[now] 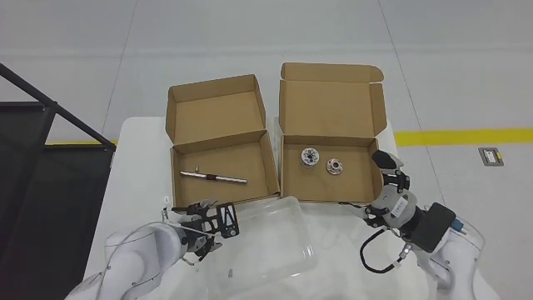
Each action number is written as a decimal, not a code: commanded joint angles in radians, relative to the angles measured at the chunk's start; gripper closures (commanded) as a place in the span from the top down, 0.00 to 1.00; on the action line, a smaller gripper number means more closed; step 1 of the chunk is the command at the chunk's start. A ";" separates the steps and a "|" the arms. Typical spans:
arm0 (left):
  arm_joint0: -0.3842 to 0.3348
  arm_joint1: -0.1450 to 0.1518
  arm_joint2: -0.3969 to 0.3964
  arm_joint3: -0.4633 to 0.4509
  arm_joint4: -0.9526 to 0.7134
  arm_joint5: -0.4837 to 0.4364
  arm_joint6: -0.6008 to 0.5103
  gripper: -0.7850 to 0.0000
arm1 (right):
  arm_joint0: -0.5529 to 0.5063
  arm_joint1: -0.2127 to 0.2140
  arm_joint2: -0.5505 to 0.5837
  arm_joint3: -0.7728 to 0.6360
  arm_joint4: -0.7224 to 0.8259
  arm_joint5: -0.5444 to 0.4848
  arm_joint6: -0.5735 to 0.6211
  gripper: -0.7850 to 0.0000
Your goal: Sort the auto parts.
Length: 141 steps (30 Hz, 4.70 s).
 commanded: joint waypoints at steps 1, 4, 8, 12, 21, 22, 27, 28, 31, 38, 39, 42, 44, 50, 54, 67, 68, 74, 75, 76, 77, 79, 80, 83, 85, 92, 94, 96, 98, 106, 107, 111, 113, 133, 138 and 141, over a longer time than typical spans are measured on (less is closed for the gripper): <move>0.000 0.000 0.000 0.000 0.000 0.000 0.000 1.00 | 0.000 0.000 0.000 0.000 0.000 0.000 0.000 1.00; 0.014 -0.001 0.012 0.004 0.017 0.004 0.026 1.00 | 0.000 0.000 0.000 0.000 0.000 0.000 0.000 1.00; 0.046 -0.009 0.093 -0.044 0.126 0.027 -0.015 1.00 | 0.000 0.000 0.000 0.000 0.000 0.000 0.000 1.00; 0.066 -0.019 0.166 -0.080 0.177 0.038 -0.074 1.00 | 0.000 0.000 0.000 0.000 0.000 0.000 0.000 1.00; 0.067 -0.024 0.194 -0.088 0.160 0.012 -0.081 1.00 | 0.000 0.000 0.000 0.000 0.000 0.000 0.000 1.00; 0.067 -0.024 0.194 -0.088 0.160 0.012 -0.081 1.00 | 0.000 0.000 0.000 0.000 0.000 0.000 0.000 1.00; 0.077 -0.031 0.221 -0.047 0.218 0.047 -0.044 1.00 | 0.000 0.000 0.000 0.000 0.000 0.000 0.000 1.00; 0.078 -0.033 0.227 -0.042 0.227 0.055 -0.041 1.00 | 0.000 0.000 0.000 0.000 0.000 0.000 0.000 1.00; 0.080 -0.038 0.241 -0.026 0.242 0.068 -0.036 1.00 | 0.000 0.000 0.000 0.000 0.000 0.000 0.000 1.00; 0.077 -0.046 0.251 0.015 0.237 0.043 -0.037 0.87 | 0.000 0.000 0.000 0.000 0.000 0.000 0.000 1.00; 0.076 -0.048 0.252 0.023 0.237 0.043 -0.038 0.85 | 0.000 0.000 0.000 0.000 0.000 0.000 0.000 1.00; 0.069 -0.052 0.257 0.050 0.225 0.023 -0.033 0.79 | 0.000 0.000 0.000 0.000 0.000 0.000 0.000 1.00; 0.057 -0.055 0.261 0.073 0.218 0.002 -0.037 0.81 | 0.000 0.000 0.000 0.000 0.000 0.000 0.000 1.00; 0.012 -0.069 0.287 0.127 0.189 -0.055 -0.049 0.82 | 0.000 0.000 0.000 0.000 0.000 0.000 0.000 1.00; -0.021 -0.080 0.305 0.163 0.160 -0.081 -0.067 0.82 | 0.000 0.000 0.000 0.000 0.000 0.000 0.000 1.00; -0.116 -0.124 0.389 0.264 0.083 -0.102 -0.159 0.81 | 0.000 0.000 0.000 0.000 0.000 0.000 0.000 1.00; -0.121 -0.127 0.394 0.269 0.081 -0.100 -0.164 0.80 | 0.000 0.000 0.000 0.000 0.000 0.000 0.000 1.00; -0.148 -0.141 0.422 0.303 0.069 -0.086 -0.178 0.75 | 0.000 0.000 0.000 0.000 0.000 0.000 0.000 1.00; -0.152 -0.142 0.426 0.309 0.066 -0.085 -0.179 0.73 | 0.000 0.000 0.000 0.000 0.000 0.000 0.000 1.00; -0.155 -0.144 0.430 0.314 0.064 -0.083 -0.181 0.72 | 0.000 0.000 0.000 0.000 0.000 0.000 0.000 1.00; -0.159 -0.145 0.436 0.320 0.062 -0.082 -0.182 0.72 | 0.000 0.000 0.000 0.000 0.000 0.000 0.000 1.00; -0.166 -0.146 0.444 0.327 0.059 -0.078 -0.186 0.70 | 0.000 0.000 0.000 0.000 0.000 0.000 0.000 1.00; -0.169 -0.147 0.447 0.330 0.057 -0.076 -0.188 0.69 | 0.000 0.000 0.000 0.000 0.000 0.000 0.000 1.00; -0.177 -0.148 0.455 0.336 0.051 -0.069 -0.195 0.64 | 0.000 0.000 0.000 0.000 0.000 0.000 0.000 1.00; -0.180 -0.148 0.456 0.337 0.047 -0.063 -0.201 0.59 | 0.000 0.000 0.000 0.000 0.000 0.000 0.000 1.00; -0.179 -0.145 0.453 0.330 0.043 -0.050 -0.214 0.45 | 0.000 0.000 0.000 0.000 0.000 0.000 0.000 1.00; -0.179 -0.144 0.454 0.330 0.044 -0.049 -0.215 0.39 | 0.000 0.000 0.000 0.000 0.000 0.000 0.000 1.00; -0.180 -0.144 0.456 0.332 0.042 -0.050 -0.214 0.32 | 0.000 0.000 0.000 0.000 0.000 0.000 0.000 1.00; -0.183 -0.144 0.459 0.339 0.041 -0.051 -0.213 0.30 | 0.000 0.000 0.000 0.000 0.000 0.000 0.000 1.00; -0.202 -0.149 0.471 0.359 0.029 -0.049 -0.215 0.00 | 0.000 0.000 0.000 0.000 0.000 0.000 0.000 1.00; -0.203 -0.149 0.469 0.355 0.028 -0.047 -0.217 0.00 | 0.000 0.000 0.000 0.000 0.000 0.000 0.000 1.00; -0.192 -0.144 0.446 0.319 0.025 -0.037 -0.211 0.00 | 0.000 0.000 0.000 0.000 0.000 0.000 0.000 1.00; -0.178 -0.137 0.421 0.287 0.036 -0.022 -0.194 0.00 | 0.000 0.000 0.000 0.000 0.000 0.000 0.000 1.00; 0.286 0.009 -0.354 0.119 0.139 -0.123 1.252 0.00 | 0.000 0.000 0.000 0.000 0.000 0.000 0.000 1.00; 0.324 0.014 -0.373 0.192 0.254 -0.084 1.560 0.00 | 0.000 0.000 0.000 0.000 0.000 0.000 0.000 1.00; 0.322 0.015 -0.360 0.222 0.308 -0.063 1.603 0.00 | 0.000 0.000 0.000 0.000 0.000 0.000 0.000 1.00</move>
